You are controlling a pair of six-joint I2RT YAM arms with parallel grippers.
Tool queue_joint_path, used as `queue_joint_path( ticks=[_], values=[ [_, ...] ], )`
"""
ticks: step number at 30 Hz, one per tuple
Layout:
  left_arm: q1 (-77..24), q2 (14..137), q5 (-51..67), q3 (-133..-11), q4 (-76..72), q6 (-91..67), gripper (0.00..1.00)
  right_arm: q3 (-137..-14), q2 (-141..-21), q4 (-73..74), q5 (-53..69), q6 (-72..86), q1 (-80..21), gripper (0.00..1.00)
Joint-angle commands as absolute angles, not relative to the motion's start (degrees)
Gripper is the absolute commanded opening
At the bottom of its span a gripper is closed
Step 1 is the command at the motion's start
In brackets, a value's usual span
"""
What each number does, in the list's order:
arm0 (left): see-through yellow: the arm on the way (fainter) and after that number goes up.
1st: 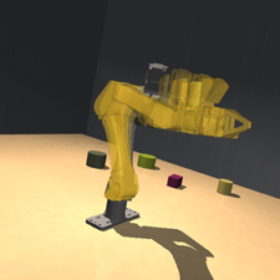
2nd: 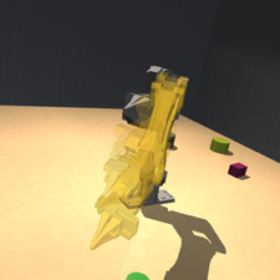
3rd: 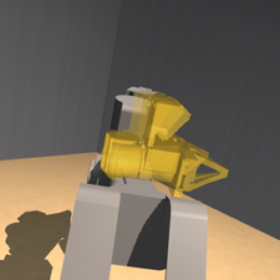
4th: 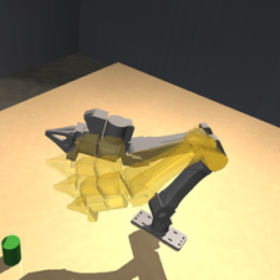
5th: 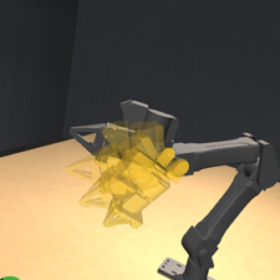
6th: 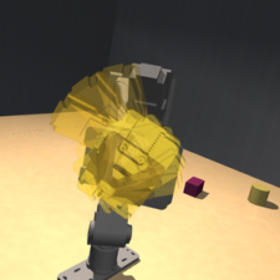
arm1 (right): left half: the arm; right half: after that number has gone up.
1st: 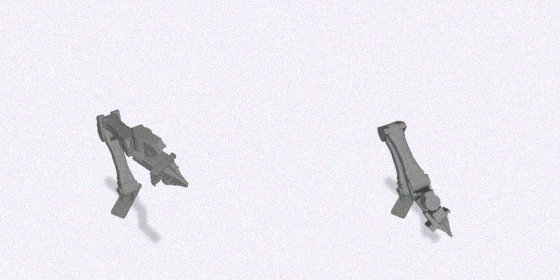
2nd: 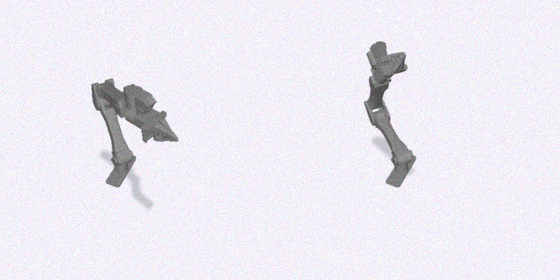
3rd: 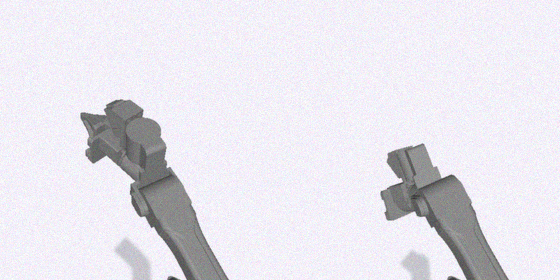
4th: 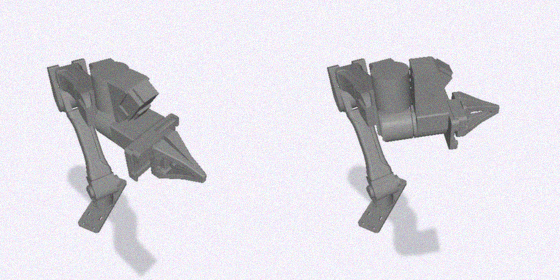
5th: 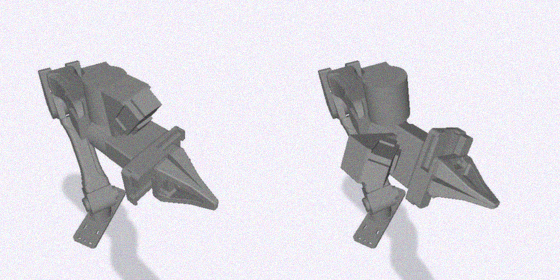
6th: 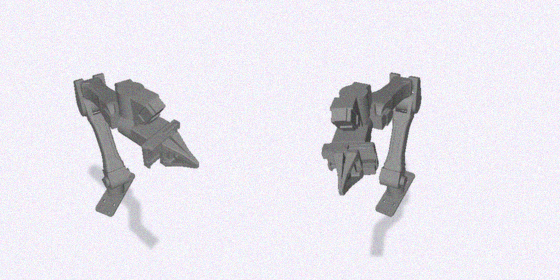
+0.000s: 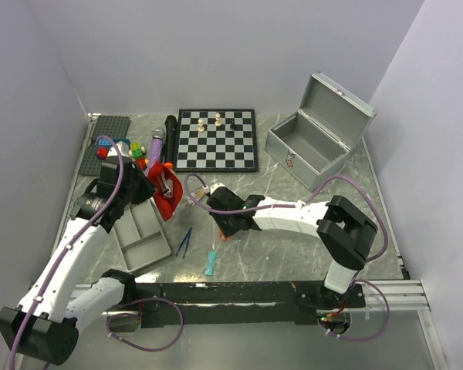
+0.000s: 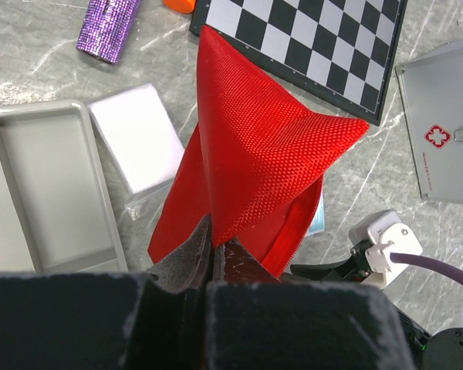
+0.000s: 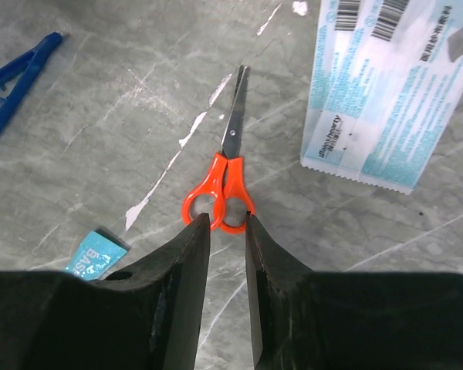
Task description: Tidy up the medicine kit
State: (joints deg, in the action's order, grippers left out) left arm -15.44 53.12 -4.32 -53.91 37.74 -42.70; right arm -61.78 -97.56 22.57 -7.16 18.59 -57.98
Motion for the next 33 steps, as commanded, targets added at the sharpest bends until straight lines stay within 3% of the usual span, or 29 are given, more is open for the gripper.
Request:
queue_joint_path(
  ticks=[1, 14, 20, 28, 33],
  values=[
    [-15.2, 51.9, -3.0, -53.5, 35.5, -42.5, 0.01, -63.4, -98.6, 22.2, -5.5, 19.2, -57.7, 0.32],
    [-15.2, 51.5, -2.9, -52.9, 35.2, -42.5, 0.01, -62.9, -101.3, 21.9, -4.0, 20.0, -57.6, 0.4],
    [-15.2, 51.4, -2.8, -52.9, 35.2, -42.4, 0.01, -62.5, -102.0, 21.7, -3.7, 20.6, -57.0, 0.37],
    [-15.2, 51.6, -2.5, -52.8, 35.1, -42.3, 0.01, -61.7, -102.0, 22.5, -4.3, 21.0, -56.9, 0.23],
    [-15.2, 52.7, 1.2, -52.2, 33.6, -42.5, 0.01, -60.2, -97.8, 22.3, -4.3, 22.0, -56.5, 0.0]
  ],
)
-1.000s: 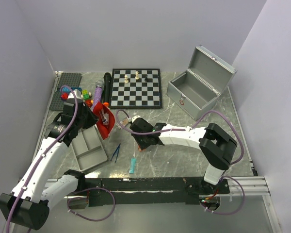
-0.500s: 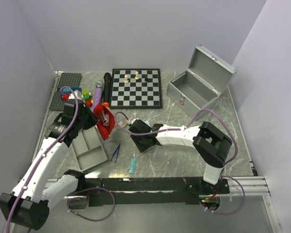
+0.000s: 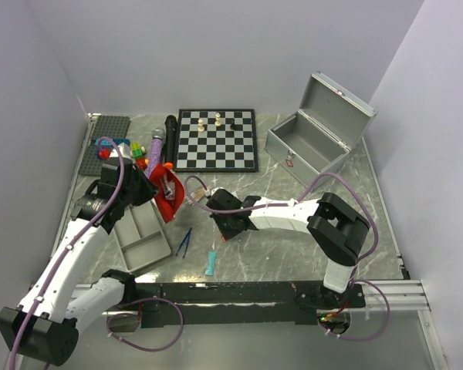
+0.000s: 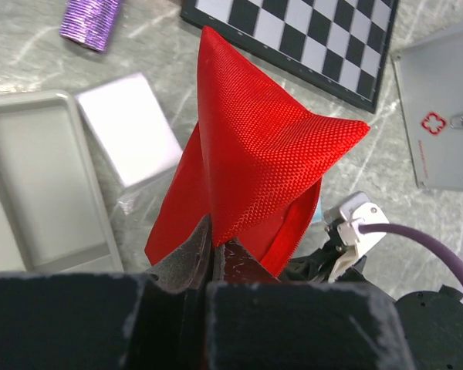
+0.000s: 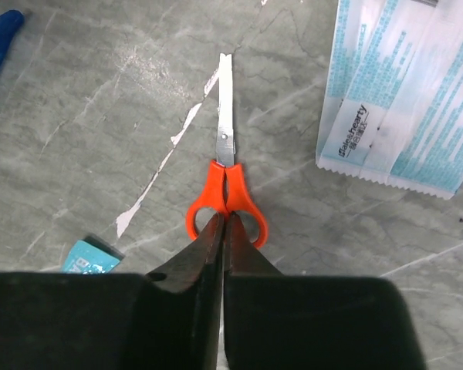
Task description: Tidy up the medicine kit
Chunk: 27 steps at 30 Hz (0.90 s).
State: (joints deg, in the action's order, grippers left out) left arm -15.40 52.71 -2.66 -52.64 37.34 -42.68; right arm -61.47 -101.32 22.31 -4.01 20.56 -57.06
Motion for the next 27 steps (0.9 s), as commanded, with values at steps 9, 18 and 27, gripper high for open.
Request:
queue_joint_path(
  ticks=[9, 18, 27],
  values=[
    [-15.3, 53.9, 5.9, -50.5, 30.1, -44.2, 0.01, -59.6, -85.1, 23.6, -2.4, 24.3, -55.5, 0.0],
    [-19.6, 54.8, 6.7, -48.3, 26.0, -48.5, 0.01, -63.4, -76.4, 22.8, 2.3, 27.2, -55.4, 0.0],
    [-26.8, 57.0, 3.1, -49.5, 23.6, -52.4, 0.01, -70.1, -80.2, 21.2, 5.8, 29.5, -55.0, 0.0]
  ],
)
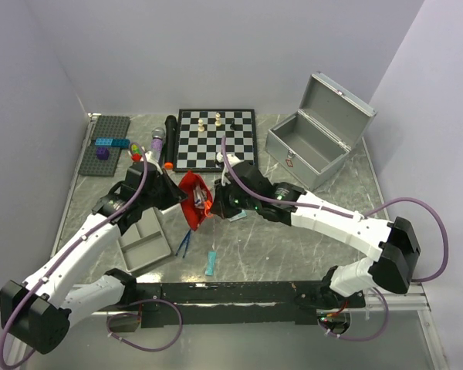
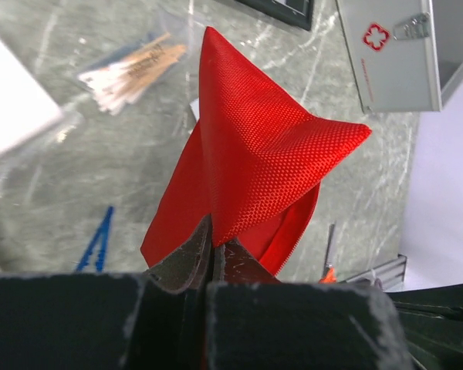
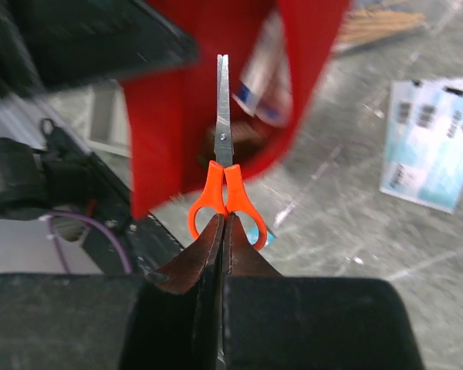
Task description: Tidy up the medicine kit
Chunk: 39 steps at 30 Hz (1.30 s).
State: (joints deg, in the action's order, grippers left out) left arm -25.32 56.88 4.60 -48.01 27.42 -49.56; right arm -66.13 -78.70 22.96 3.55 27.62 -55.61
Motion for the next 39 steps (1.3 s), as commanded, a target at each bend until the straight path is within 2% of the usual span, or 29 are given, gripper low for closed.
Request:
queue_joint_path(
  ticks=[1, 32, 34, 39],
  values=[
    [-27.0, 57.0, 2.9, -49.7, 23.6, -52.5, 0.01, -70.5, -80.7, 21.1, 6.2, 29.9, -54.8, 0.0],
    [-28.7, 55.8, 1.0, -47.6, 20.7, -55.9, 0.01, -73.4, -89.3, 16.3, 9.9, 38.2, -52.0, 0.0],
    [-28.7, 55.8, 0.8, -47.8, 20.9, -55.8, 0.01, -73.2, -89.3, 16.4, 10.2, 37.9, -52.1, 0.08],
    [-28.7, 55.5, 0.2, -48.3, 22.1, -55.0, 0.01, -71.9, -86.7, 16.5, 8.4, 37.0, -51.9, 0.46]
  ],
)
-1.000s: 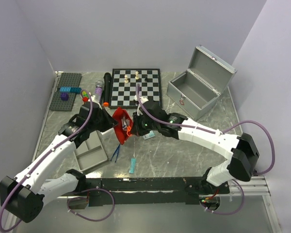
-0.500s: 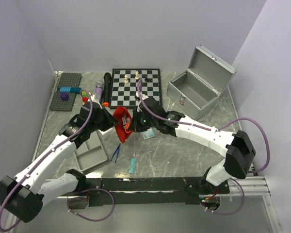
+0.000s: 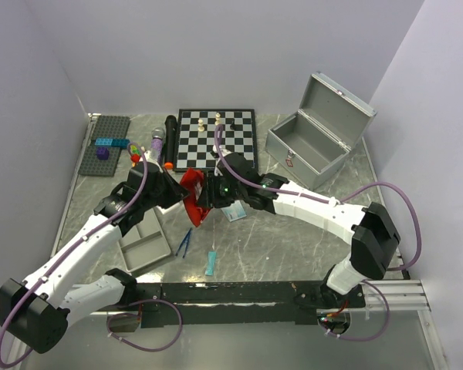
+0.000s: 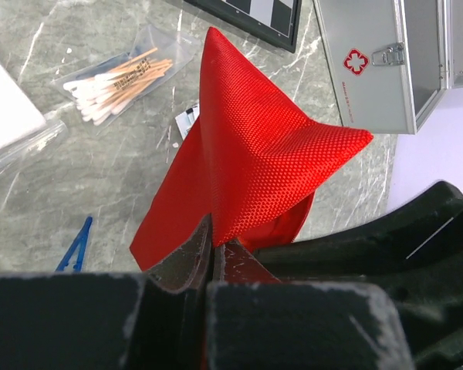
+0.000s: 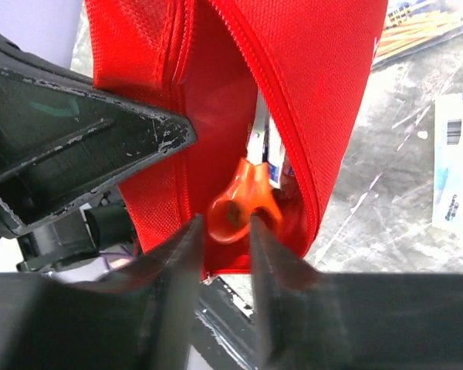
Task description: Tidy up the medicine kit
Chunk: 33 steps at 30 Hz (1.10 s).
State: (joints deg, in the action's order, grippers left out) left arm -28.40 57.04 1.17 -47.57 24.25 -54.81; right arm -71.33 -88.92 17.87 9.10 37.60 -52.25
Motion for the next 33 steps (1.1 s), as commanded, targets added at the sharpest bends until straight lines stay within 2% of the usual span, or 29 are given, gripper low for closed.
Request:
queue_joint_path(
  ticks=[1, 3, 6, 13, 21, 28, 33],
  values=[
    [-28.7, 55.4, 0.2, -48.3, 22.2, -54.8, 0.01, -71.8, -86.0, 16.6, 8.3, 36.8, -51.9, 0.53],
    [-28.7, 55.3, 0.2, -48.5, 22.8, -54.7, 0.01, -71.7, -84.5, 17.0, 7.8, 36.5, -51.9, 0.63],
    [-28.7, 55.2, 0.2, -48.6, 23.2, -54.5, 0.01, -71.5, -81.8, 17.5, 7.0, 35.7, -51.6, 0.68],
    [-28.1, 53.8, -9.0, -52.6, 30.1, -50.6, 0.01, -64.0, -75.8, 18.1, 5.4, 27.5, -51.6, 0.66],
    [-19.3, 50.0, -11.5, -54.4, 35.6, -47.4, 0.01, -60.7, -86.3, 22.1, 6.9, 22.9, -58.7, 0.61],
    [-15.6, 48.6, -12.7, -54.4, 38.4, -46.8, 0.01, -66.6, -94.0, 26.2, 2.5, 19.7, -66.2, 0.68],
    [-14.9, 48.3, -12.1, -53.3, 38.4, -47.4, 0.01, -68.6, -98.3, 30.0, -2.8, 18.4, -69.1, 0.68]
  ],
)
